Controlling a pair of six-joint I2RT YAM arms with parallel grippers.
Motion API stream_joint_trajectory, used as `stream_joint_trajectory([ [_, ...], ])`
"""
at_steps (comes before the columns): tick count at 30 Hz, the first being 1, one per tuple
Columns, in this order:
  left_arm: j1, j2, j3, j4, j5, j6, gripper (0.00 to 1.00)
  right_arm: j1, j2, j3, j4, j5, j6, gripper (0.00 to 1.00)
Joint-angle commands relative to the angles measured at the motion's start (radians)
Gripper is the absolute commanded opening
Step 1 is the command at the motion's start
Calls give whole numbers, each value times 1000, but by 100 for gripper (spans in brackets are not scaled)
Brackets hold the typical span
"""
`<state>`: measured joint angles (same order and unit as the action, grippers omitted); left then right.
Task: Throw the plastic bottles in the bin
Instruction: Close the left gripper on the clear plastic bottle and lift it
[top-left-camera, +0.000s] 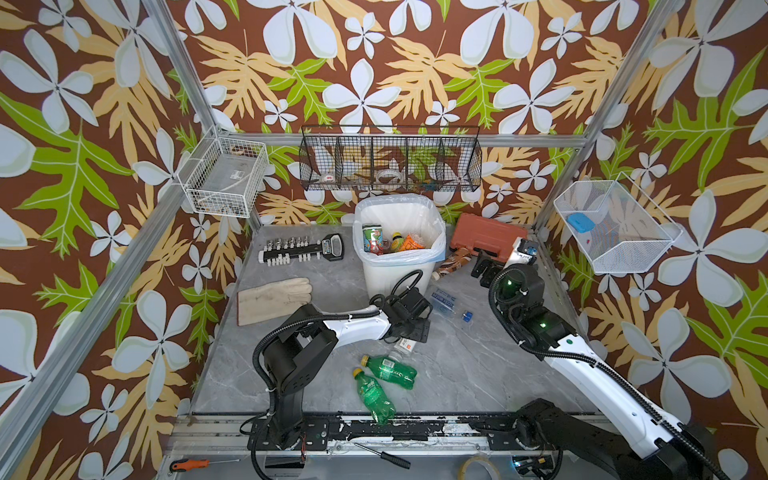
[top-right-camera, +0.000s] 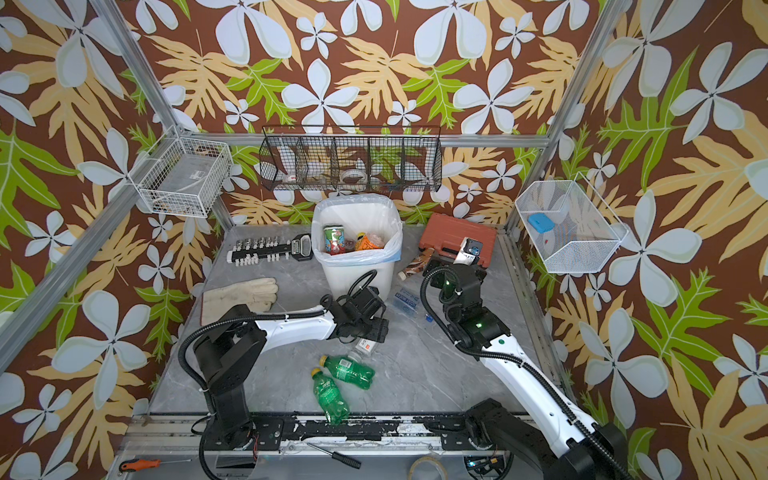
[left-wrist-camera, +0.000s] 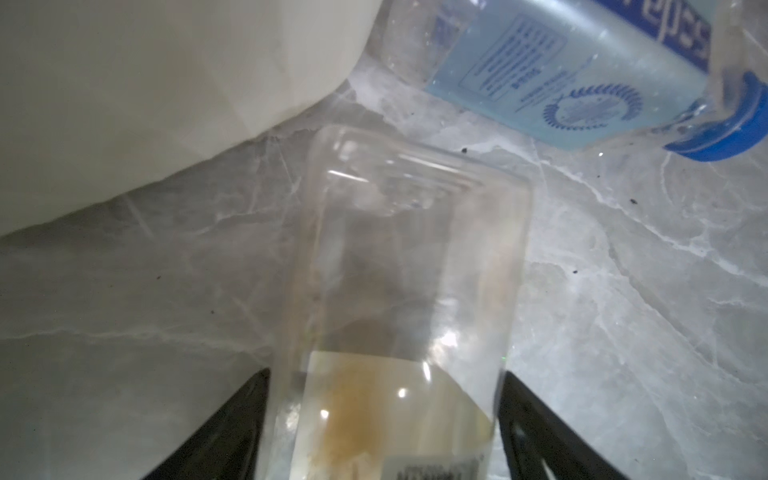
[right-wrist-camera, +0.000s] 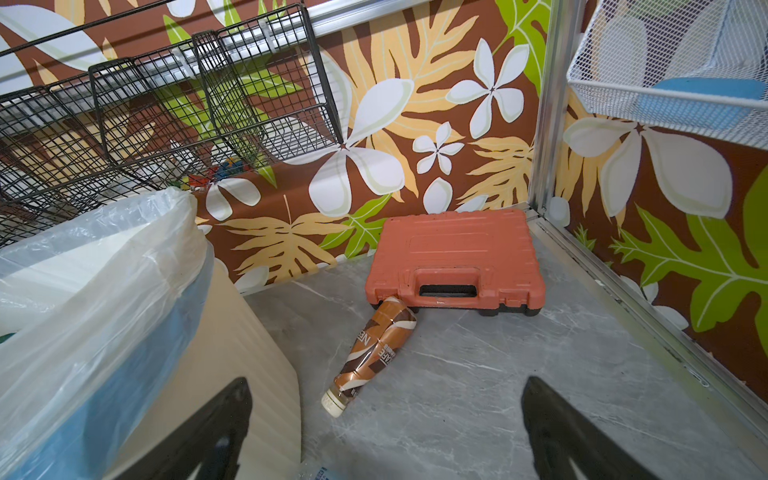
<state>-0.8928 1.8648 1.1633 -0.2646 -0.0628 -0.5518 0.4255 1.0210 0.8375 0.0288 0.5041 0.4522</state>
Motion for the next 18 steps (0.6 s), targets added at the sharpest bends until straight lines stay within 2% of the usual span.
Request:
stream_joint_trajectory([
  [1, -1, 9, 15, -5, 15, -20, 76, 1, -5, -3, 9, 22, -10, 100],
  [6, -1, 15, 32, 1, 15, -27, 66, 0, -7, -5, 10, 29, -15, 99],
  [12, -1, -6, 34, 41, 29, -39, 64, 1, -15, -9, 10, 40, -20, 100],
  [18, 0, -136, -35, 203, 117, -14, 64, 1, -28, -13, 9, 52, -21, 99],
])
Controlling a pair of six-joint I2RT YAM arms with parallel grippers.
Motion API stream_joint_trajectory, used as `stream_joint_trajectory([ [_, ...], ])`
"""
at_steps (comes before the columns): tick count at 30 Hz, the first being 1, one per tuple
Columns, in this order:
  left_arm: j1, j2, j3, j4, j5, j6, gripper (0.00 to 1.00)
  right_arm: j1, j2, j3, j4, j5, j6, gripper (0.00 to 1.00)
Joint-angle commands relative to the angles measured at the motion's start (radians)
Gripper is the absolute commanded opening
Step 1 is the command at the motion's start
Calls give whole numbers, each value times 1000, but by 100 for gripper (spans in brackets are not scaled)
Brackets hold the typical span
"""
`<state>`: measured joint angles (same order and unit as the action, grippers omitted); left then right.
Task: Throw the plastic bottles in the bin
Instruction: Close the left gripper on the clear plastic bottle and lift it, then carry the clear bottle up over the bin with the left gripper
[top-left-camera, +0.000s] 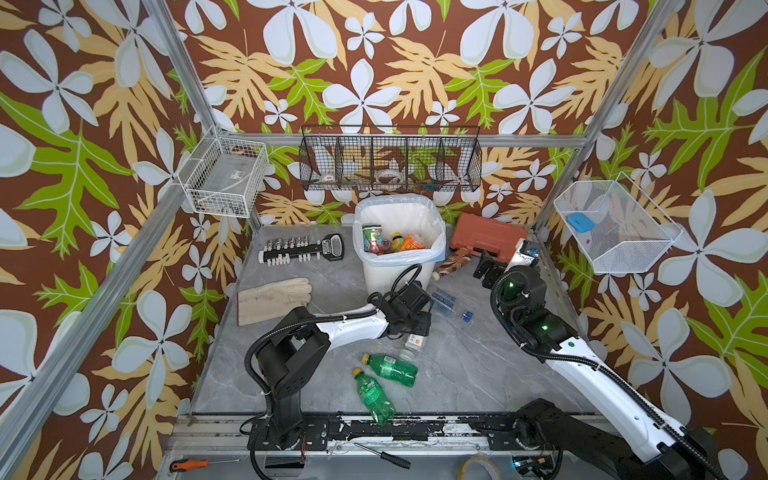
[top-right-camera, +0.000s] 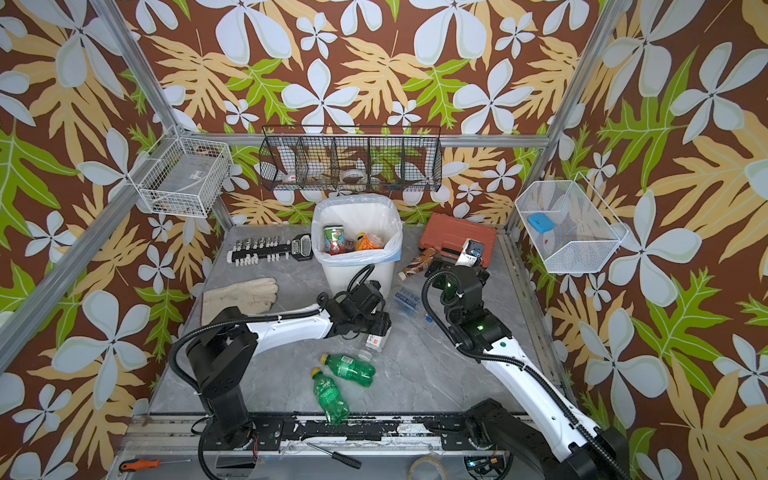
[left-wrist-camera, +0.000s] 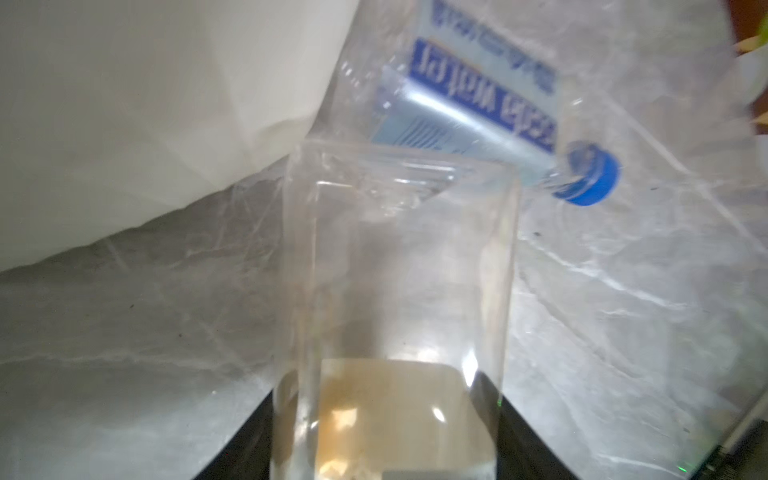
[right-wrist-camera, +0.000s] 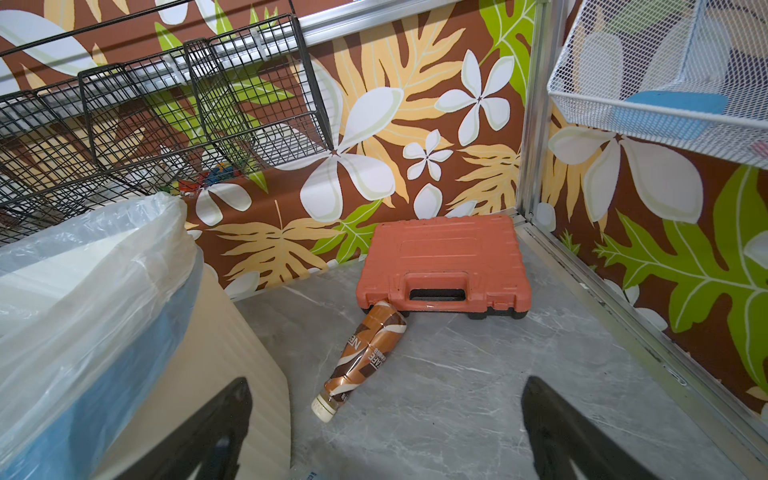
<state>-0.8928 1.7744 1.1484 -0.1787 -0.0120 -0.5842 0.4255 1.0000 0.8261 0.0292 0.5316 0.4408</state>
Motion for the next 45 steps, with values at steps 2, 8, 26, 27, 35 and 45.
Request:
stream_joint_trajectory([
  [2, -1, -104, -51, 185, 104, 30, 64, -2, -13, -5, 9, 30, -8, 100],
  [8, 0, -227, -82, 322, 150, 71, 64, -2, -40, -20, 19, 55, 1, 99],
  [26, 2, -292, 247, 393, -108, 243, 64, -4, -126, -39, 12, 120, 17, 100],
  [27, 2, -300, 266, 370, -169, 267, 65, -3, -123, -39, 12, 118, 18, 100],
  [35, 147, -315, 374, 205, -561, 332, 64, -4, -91, -33, 24, 90, 21, 100],
  [45, 207, -214, 460, 234, -676, 448, 64, -4, -70, -19, 28, 79, 21, 100],
])
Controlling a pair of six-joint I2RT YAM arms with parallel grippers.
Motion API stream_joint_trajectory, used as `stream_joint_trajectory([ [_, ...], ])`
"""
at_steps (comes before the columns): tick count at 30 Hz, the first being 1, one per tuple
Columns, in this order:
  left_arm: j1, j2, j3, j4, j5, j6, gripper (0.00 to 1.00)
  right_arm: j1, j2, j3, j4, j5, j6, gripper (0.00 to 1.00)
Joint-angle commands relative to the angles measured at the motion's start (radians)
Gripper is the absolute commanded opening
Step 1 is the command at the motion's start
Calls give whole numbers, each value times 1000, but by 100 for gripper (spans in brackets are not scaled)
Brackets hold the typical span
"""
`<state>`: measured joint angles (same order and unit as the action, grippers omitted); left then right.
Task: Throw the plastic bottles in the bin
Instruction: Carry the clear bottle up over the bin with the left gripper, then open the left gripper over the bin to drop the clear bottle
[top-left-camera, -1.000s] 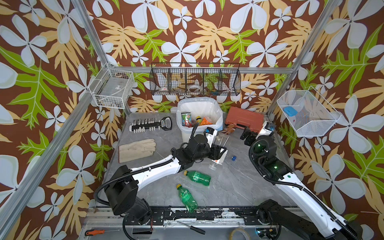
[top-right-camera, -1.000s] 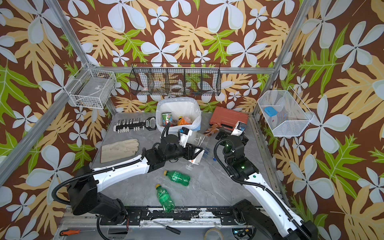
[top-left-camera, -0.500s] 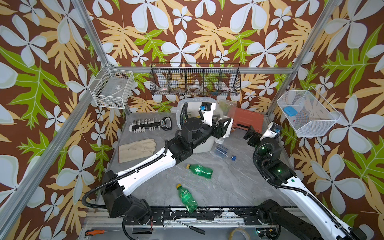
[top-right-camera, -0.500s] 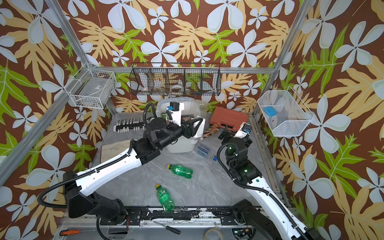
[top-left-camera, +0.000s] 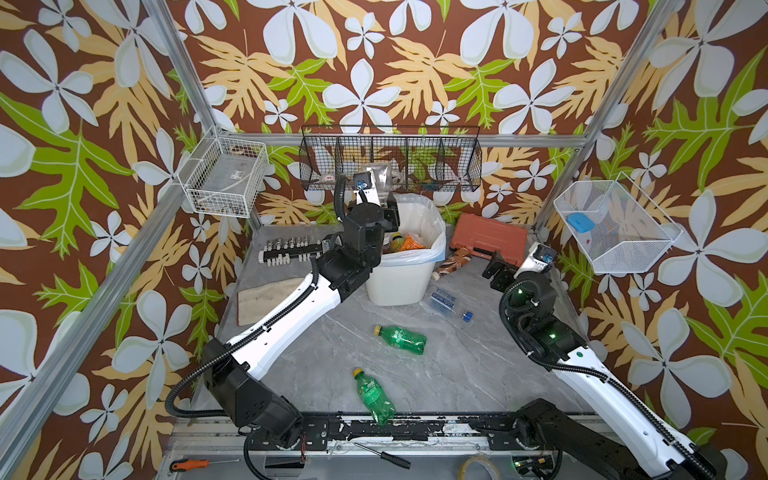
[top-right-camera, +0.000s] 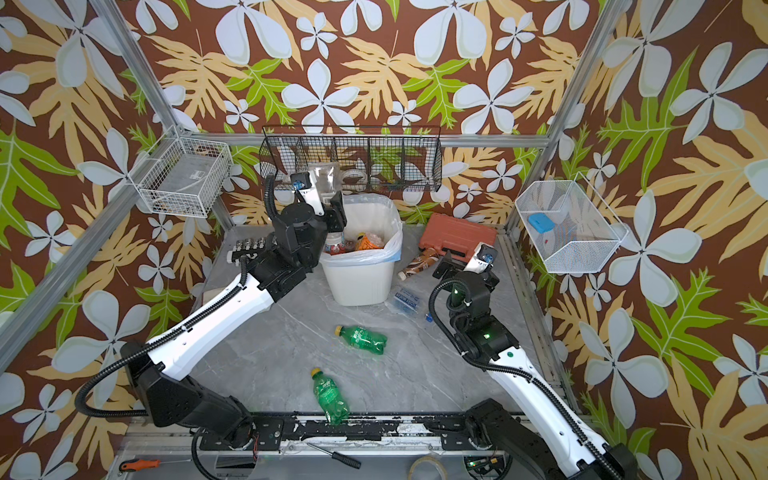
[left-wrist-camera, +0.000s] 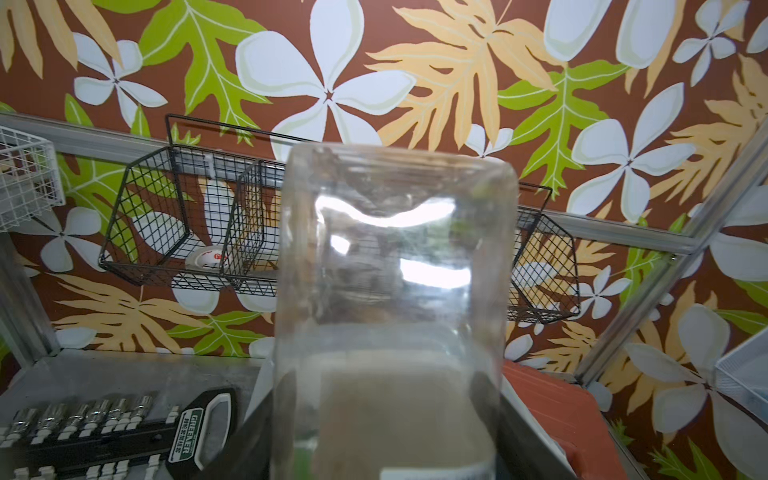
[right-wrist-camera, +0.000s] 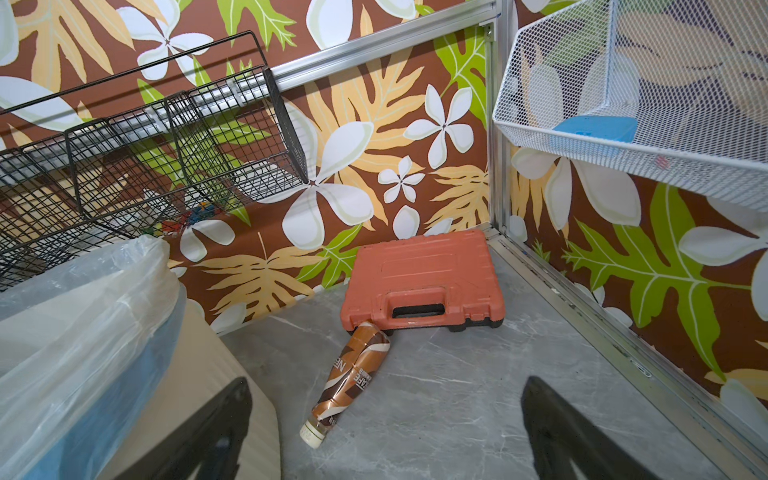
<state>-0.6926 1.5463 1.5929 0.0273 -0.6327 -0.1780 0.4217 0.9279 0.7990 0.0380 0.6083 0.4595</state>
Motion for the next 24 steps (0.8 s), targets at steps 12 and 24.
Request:
stream_joint_trajectory([
  [12, 69, 130, 82, 15, -22, 25, 64, 0, 13, 16, 19, 3, -5, 100],
  [24, 87, 190, 131, -29, -9, -4, 93, -6, 34, 29, 23, -2, -12, 100],
])
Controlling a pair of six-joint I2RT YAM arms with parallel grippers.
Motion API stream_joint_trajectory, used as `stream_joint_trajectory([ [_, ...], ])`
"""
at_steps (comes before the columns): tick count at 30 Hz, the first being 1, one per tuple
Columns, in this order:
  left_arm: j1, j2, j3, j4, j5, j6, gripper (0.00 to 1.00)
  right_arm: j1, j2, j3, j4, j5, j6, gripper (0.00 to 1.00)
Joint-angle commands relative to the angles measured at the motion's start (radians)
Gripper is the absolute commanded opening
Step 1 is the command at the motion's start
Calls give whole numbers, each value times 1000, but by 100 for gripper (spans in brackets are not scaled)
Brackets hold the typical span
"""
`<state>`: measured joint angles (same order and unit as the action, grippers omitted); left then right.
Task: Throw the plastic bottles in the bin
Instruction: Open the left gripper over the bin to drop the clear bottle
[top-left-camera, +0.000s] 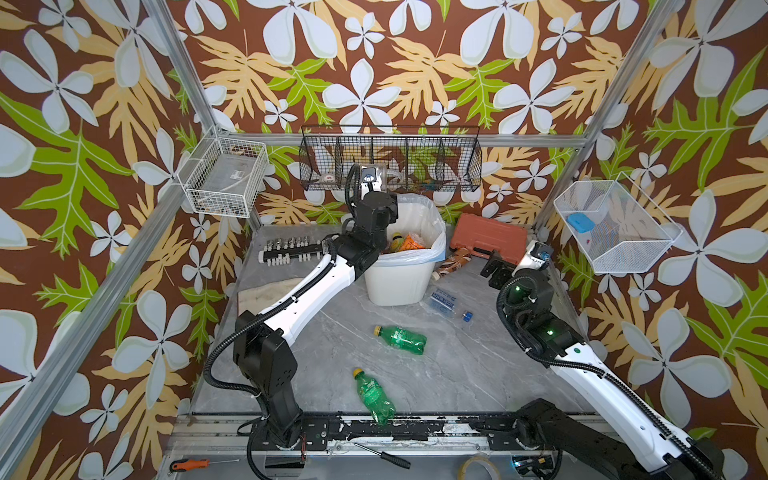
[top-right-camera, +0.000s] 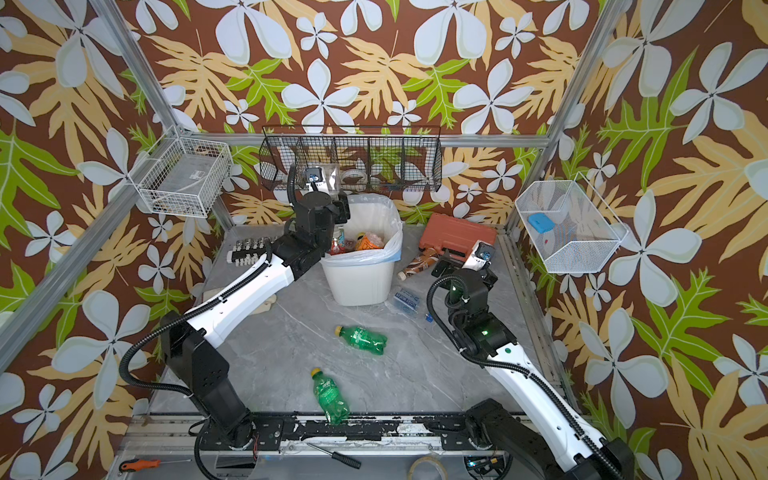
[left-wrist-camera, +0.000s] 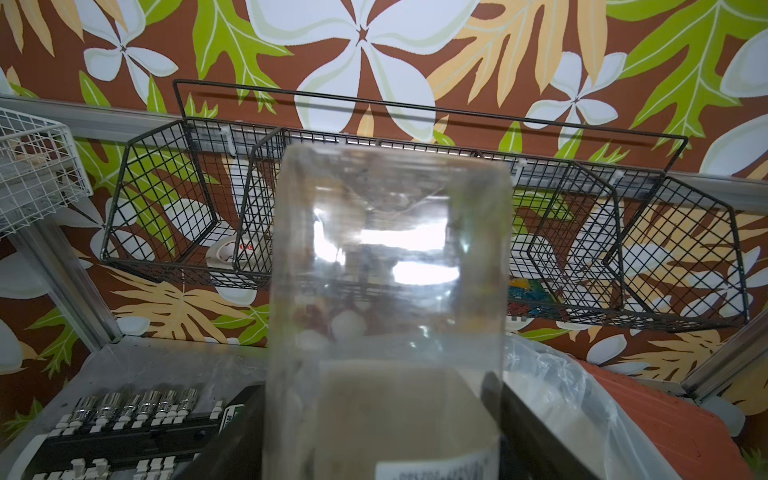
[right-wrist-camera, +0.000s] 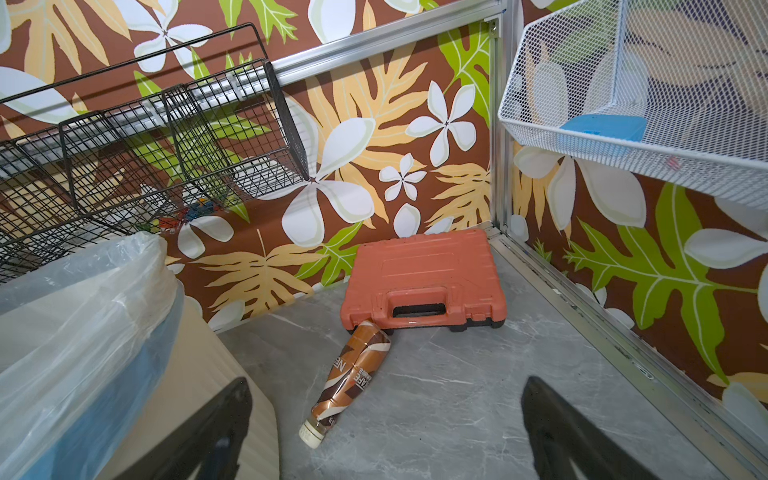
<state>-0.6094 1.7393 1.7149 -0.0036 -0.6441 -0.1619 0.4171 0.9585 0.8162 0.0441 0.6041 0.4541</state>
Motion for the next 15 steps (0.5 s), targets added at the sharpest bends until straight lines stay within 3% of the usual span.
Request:
stream_joint_trajectory([
  [1, 3, -9, 9, 1, 2, -24, 99, -3, 6, 13, 17, 2, -8, 100],
  [9, 3, -164, -112, 82, 48, -23, 100, -3, 25, 22, 22, -17, -6, 100],
  [15, 3, -492, -585, 292, 54, -75, 100, -4, 40, 23, 13, -46, -10, 100],
])
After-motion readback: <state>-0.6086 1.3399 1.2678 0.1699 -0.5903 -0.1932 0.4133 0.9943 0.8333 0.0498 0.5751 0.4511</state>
